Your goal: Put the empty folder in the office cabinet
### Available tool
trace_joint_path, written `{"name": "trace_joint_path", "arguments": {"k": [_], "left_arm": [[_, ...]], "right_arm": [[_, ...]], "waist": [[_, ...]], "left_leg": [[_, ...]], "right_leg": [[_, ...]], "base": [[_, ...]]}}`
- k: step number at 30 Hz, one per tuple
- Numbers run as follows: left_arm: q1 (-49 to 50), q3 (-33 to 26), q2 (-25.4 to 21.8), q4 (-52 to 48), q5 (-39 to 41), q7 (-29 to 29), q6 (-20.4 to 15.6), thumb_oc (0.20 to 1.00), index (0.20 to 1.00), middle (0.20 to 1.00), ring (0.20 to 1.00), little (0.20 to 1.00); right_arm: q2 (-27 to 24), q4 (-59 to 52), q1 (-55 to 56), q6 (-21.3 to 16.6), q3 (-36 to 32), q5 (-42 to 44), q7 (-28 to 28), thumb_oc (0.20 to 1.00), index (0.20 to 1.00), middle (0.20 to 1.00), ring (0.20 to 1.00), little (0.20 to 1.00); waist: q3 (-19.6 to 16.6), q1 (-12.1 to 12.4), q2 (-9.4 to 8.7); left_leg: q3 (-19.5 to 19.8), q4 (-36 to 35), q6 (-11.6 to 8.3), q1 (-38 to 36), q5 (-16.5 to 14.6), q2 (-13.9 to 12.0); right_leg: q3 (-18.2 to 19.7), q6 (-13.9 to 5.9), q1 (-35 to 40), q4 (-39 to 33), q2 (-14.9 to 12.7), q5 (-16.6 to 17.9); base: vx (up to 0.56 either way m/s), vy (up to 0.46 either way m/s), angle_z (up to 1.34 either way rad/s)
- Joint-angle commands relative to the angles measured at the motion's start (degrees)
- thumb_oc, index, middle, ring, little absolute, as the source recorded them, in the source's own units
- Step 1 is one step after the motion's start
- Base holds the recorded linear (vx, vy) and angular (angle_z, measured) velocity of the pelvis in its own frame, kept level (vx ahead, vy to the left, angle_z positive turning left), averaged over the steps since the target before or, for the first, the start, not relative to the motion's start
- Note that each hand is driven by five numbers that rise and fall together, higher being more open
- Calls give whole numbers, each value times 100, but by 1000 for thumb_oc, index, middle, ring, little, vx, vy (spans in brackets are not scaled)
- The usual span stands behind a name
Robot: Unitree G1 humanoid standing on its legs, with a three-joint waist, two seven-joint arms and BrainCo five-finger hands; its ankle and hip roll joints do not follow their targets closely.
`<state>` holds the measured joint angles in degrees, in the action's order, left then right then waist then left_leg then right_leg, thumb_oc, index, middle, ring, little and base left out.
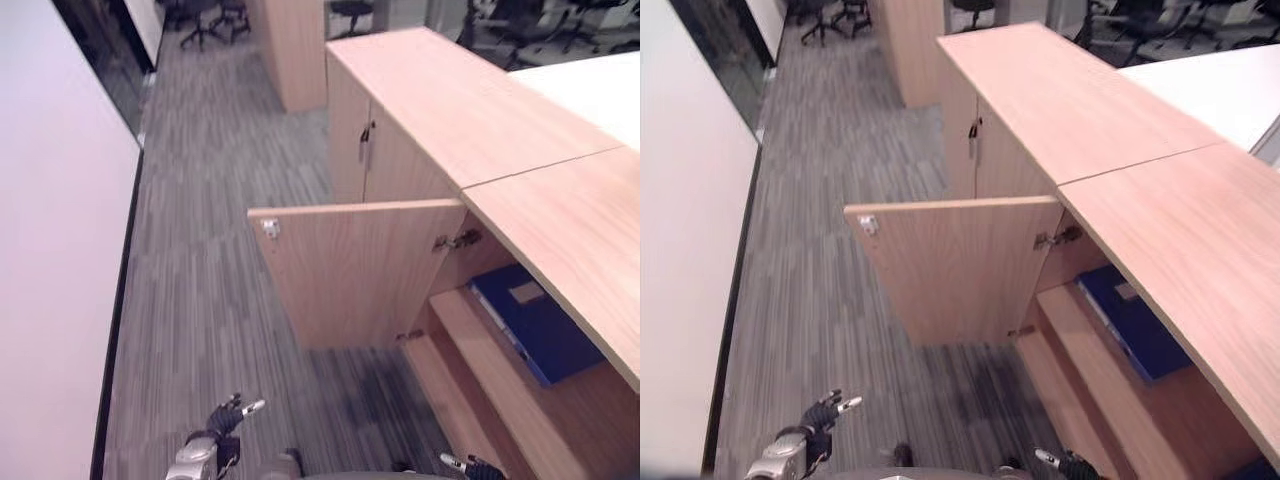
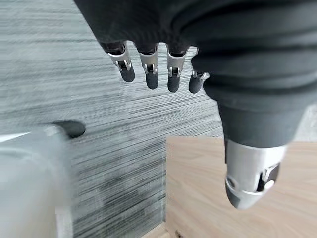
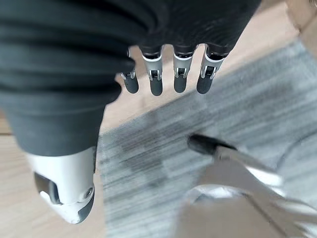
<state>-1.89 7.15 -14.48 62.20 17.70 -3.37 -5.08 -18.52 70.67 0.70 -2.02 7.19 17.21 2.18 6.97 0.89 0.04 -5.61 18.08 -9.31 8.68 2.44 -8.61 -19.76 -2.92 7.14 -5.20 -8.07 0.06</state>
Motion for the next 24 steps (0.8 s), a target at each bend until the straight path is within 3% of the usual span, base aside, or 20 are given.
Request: {"name": "trace_joint_path", "arguments": {"k": [1,2,5,9,14,15,24], "left_arm": [[-278,-2,-197,-264,301,58,-323,1000,1000,1000,1000,1000],[-461,-133,-366,-352,580,136,-406,1000,1000,1000,1000,1000],[-564,-299,-527,-439,663,196,-427,1000,1000,1000,1000,1000],[-857,-492,-939,-439,741,253,-467,1000,1000,1000,1000,1000],[-1337,-654,-1659,-86,754,250,-453,1000,1000,1000,1000,1000],[-1626,-703,-2030,83,748,223,-431,1000,1000,1000,1000,1000],[-2506,-686,-2835,305,879,182,-448,1000,1000,1000,1000,1000]], "right_arm": [[-161,63,-104,-138,21,265,-49,1000,1000,1000,1000,1000],[-221,59,-288,-164,25,295,-61,1000,1000,1000,1000,1000],[-203,25,-261,-165,-30,285,-28,1000,1000,1000,1000,1000],[-59,-16,-295,-146,9,320,11,1000,1000,1000,1000,1000],[121,-142,-174,-126,235,206,148,1000,1000,1000,1000,1000],[156,-213,-102,-124,351,127,194,1000,1000,1000,1000,1000],[190,-325,38,-114,426,147,278,1000,1000,1000,1000,1000]], "waist": [[-96,109,141],[-112,279,205],[-211,230,240],[-415,136,132],[-543,13,27],[-580,-45,-13],[-559,-219,-125]], "left_leg": [[188,-968,-39,-314,29,-323],[1022,-1596,-88,-158,150,-158],[909,-1850,-54,-434,181,-189],[546,-2224,95,-922,97,-25],[159,-2305,236,-1216,-73,97],[-9,-2308,274,-1302,-160,134],[-423,-2308,362,-1507,-341,216]], "right_leg": [[189,-391,216,248,-7,-520],[491,-486,232,363,25,-631],[572,-550,212,456,-26,-630],[846,-704,97,674,-227,-564],[1076,-904,30,671,-419,-413],[1162,-990,-15,662,-489,-334],[1380,-1208,-189,748,-640,-102]], "base": [[304,221,-17],[293,242,-15],[153,164,-67],[171,194,-57],[111,157,-39],[63,121,-51],[44,77,-32]]}}
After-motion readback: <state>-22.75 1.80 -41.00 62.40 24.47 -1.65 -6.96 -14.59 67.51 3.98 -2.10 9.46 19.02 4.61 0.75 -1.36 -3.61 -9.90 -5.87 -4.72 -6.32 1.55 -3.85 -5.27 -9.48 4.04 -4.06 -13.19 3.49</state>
